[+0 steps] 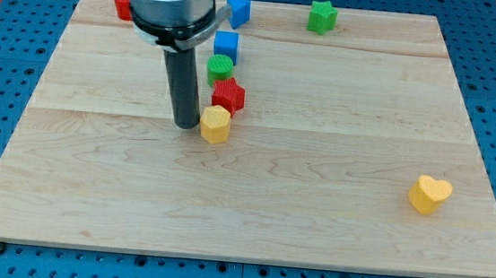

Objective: Push the red star slightly left side

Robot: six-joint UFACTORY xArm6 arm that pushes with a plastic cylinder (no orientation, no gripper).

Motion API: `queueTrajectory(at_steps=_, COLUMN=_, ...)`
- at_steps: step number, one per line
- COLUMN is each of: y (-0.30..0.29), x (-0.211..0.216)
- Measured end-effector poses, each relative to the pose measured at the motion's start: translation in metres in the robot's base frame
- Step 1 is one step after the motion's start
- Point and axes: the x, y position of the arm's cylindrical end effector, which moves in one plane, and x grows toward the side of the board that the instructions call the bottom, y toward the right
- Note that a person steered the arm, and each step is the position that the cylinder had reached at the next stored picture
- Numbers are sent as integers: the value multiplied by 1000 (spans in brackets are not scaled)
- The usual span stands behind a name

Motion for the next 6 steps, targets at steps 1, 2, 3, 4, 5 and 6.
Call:
queueTrajectory(at_steps=1, y=4, x=0)
queueTrajectory(at_steps=2, y=1, x=2)
queueTrajectory(at_steps=3, y=-7, x=37)
queueTrajectory(at_steps=4, y=58, x=69)
queueTrajectory(at_steps=5, y=162, x=50)
queueTrajectory(at_steps=6, y=173, x=10)
